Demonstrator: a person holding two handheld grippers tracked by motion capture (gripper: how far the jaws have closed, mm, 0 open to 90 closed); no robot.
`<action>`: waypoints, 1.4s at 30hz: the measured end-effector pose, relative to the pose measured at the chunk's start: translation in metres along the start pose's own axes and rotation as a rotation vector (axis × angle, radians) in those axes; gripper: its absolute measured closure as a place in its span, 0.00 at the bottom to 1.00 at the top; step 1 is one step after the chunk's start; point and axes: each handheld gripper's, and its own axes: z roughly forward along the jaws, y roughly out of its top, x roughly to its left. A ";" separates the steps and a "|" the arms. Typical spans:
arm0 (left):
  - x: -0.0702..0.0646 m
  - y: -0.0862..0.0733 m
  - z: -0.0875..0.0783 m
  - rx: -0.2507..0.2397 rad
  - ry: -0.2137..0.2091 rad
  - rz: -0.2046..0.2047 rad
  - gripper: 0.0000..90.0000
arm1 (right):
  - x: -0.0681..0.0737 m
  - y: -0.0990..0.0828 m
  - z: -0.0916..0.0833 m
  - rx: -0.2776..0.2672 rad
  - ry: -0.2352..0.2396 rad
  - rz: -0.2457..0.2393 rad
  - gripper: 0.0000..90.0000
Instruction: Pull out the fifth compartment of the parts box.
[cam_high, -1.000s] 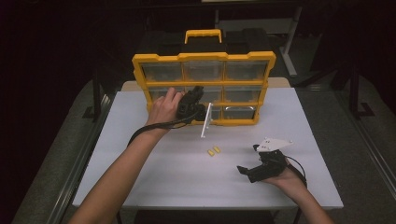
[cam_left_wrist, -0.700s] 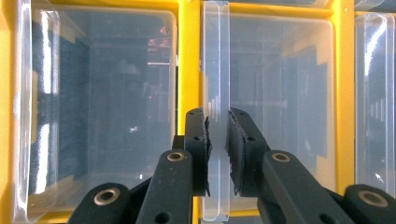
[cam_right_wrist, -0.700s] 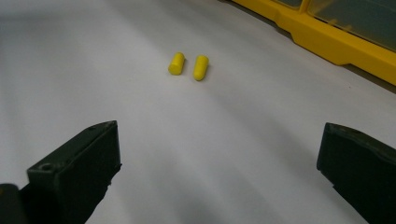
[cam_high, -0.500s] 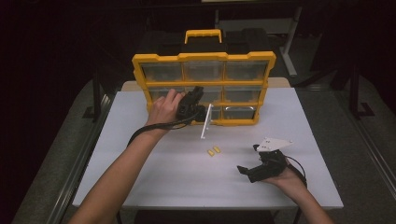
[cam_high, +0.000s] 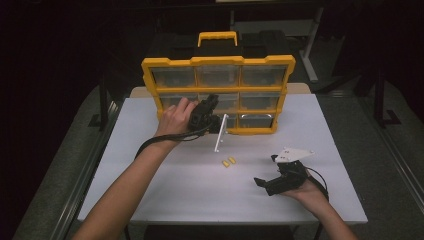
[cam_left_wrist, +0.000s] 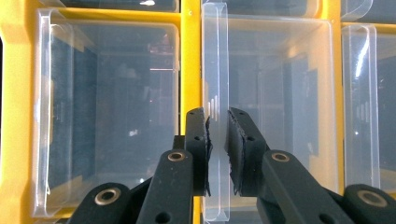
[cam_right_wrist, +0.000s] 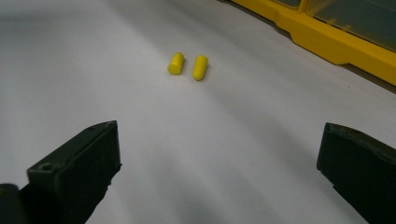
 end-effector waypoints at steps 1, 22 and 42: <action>0.000 0.000 -0.001 -0.004 0.001 -0.002 0.88 | 0.000 0.000 0.000 0.001 -0.001 0.000 0.00; -0.003 0.002 -0.021 -0.021 0.014 0.011 0.88 | 0.000 0.000 0.000 0.003 -0.002 0.001 0.00; -0.004 0.005 -0.038 -0.042 0.016 0.016 0.88 | 0.000 0.000 0.000 0.001 -0.005 0.000 0.00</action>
